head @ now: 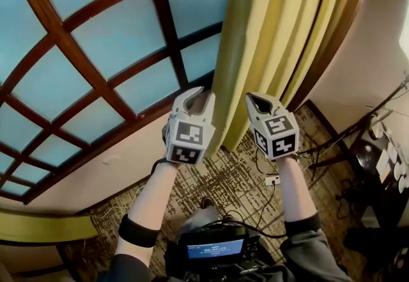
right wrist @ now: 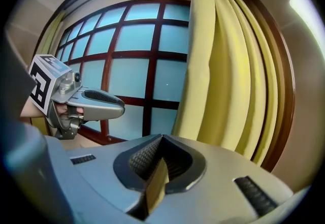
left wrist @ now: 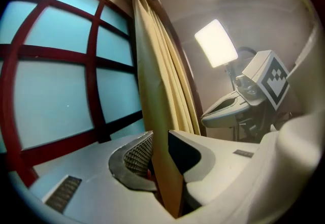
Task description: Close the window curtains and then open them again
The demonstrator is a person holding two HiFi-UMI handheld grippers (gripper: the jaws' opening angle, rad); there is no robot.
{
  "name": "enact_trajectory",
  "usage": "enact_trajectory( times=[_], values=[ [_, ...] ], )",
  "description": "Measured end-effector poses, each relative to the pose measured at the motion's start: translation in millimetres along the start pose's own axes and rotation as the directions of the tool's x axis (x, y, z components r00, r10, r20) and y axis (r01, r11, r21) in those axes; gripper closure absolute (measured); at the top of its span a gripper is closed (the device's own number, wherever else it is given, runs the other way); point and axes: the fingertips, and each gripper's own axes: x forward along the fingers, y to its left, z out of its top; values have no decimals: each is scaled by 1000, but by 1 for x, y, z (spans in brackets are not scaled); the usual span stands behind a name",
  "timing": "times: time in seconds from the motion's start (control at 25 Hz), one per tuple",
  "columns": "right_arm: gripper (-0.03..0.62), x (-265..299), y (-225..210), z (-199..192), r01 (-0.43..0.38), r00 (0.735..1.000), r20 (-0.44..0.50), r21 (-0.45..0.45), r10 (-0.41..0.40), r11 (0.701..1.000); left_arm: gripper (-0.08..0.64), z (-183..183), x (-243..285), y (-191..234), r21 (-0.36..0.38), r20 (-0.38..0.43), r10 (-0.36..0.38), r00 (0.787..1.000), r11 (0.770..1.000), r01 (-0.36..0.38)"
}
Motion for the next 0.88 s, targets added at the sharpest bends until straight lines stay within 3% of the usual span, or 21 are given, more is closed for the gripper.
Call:
enact_trajectory(
  times=[0.16, 0.4, 0.68, 0.88],
  values=[
    [580, -18, 24, -33, -74, 997, -23, 23, 74, 997, 567, -34, -40, -12, -60, -56, 78, 995, 995, -81],
    [580, -46, 81, -80, -200, 977, -63, 50, 203, 979, 572, -86, -123, -33, -139, -156, 193, 969, 967, -215],
    [580, -63, 168, -118, -357, 927, -101, 53, 360, 933, 572, -147, -222, -41, -193, -254, 314, 915, 910, -366],
    [580, -69, 225, -128, -417, 899, -116, 59, 421, 907, 572, -190, -293, -25, -271, -299, 384, 874, 844, -463]
  ],
)
